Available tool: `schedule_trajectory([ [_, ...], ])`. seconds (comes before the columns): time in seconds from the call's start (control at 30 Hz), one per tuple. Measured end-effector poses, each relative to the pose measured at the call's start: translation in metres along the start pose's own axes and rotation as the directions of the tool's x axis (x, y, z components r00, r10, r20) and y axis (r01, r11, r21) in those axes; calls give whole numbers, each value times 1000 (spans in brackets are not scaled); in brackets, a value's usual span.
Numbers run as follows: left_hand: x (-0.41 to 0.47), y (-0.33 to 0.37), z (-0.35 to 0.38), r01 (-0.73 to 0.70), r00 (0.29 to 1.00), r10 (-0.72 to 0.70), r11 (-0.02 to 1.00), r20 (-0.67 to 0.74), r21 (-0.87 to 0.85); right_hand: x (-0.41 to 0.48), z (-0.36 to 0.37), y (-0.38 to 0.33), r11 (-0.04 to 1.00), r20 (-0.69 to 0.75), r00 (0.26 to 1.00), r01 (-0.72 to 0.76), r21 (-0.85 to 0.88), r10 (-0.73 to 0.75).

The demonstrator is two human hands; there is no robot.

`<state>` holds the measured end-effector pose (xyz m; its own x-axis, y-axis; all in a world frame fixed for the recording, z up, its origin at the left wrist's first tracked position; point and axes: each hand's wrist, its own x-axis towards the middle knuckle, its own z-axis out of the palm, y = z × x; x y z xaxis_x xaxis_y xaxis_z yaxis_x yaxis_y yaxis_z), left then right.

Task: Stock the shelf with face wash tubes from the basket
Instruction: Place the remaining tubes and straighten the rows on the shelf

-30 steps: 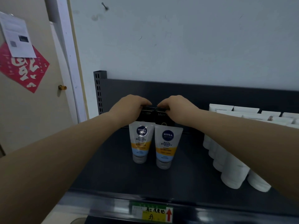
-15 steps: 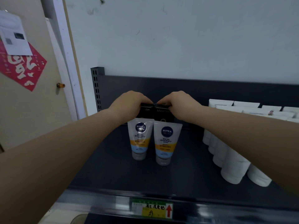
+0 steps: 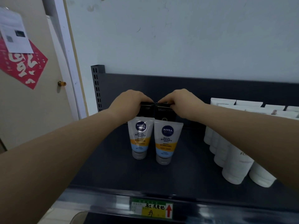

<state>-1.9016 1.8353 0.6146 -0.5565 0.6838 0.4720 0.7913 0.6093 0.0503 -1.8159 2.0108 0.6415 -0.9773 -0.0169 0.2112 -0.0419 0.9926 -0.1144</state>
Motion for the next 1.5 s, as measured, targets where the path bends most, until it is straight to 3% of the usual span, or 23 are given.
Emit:
schedule_trajectory([
  [0.4,-1,1,-3,-9,1000,9,1000,0,16,-3,4,-2,1000,-9,1000,23,2,-23],
  [0.67,-9,3,-11,3,1000,-3,1000,4,11,-10,-7,-5,999,-120,992,48,-19,-50],
  [0.93,-8,2,-8,42,998,-44,998,54,55,-9,-1,1,997,-45,997,-63,-43,61],
  [1.5,-10,0,-7,28,999,-29,999,36,35,-1,3,7,995,-34,995,-94,-35,93],
])
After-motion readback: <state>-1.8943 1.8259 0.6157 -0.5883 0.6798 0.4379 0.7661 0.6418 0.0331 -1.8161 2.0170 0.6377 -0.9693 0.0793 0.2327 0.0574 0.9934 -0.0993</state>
